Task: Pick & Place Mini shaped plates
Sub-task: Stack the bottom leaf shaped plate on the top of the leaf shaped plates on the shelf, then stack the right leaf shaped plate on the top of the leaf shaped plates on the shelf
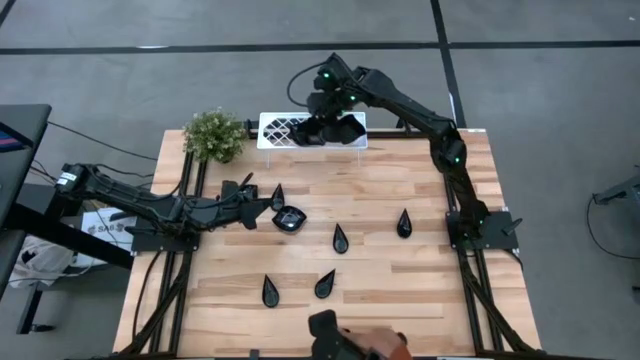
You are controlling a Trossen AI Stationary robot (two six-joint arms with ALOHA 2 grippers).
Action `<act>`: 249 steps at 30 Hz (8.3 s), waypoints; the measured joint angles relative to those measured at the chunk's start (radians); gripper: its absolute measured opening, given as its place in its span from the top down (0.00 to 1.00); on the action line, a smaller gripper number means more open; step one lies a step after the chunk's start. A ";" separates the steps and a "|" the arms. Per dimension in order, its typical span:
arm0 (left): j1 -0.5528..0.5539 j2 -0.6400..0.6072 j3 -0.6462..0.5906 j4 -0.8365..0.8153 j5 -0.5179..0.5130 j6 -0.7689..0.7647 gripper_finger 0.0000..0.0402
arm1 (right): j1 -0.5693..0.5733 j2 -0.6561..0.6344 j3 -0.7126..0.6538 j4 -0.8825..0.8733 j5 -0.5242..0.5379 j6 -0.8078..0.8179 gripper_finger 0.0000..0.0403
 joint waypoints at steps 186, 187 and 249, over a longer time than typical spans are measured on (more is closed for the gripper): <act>0.140 0.333 0.000 0.016 0.492 1.041 0.55 | 0.582 -0.848 -1.435 0.949 0.264 0.779 1.00; 0.140 0.333 0.000 0.016 0.488 1.040 0.55 | 0.582 -0.848 -1.435 0.937 0.265 0.779 1.00; 0.045 0.584 0.000 0.102 0.408 0.960 0.99 | 0.591 -0.848 -1.435 0.912 0.343 0.836 1.00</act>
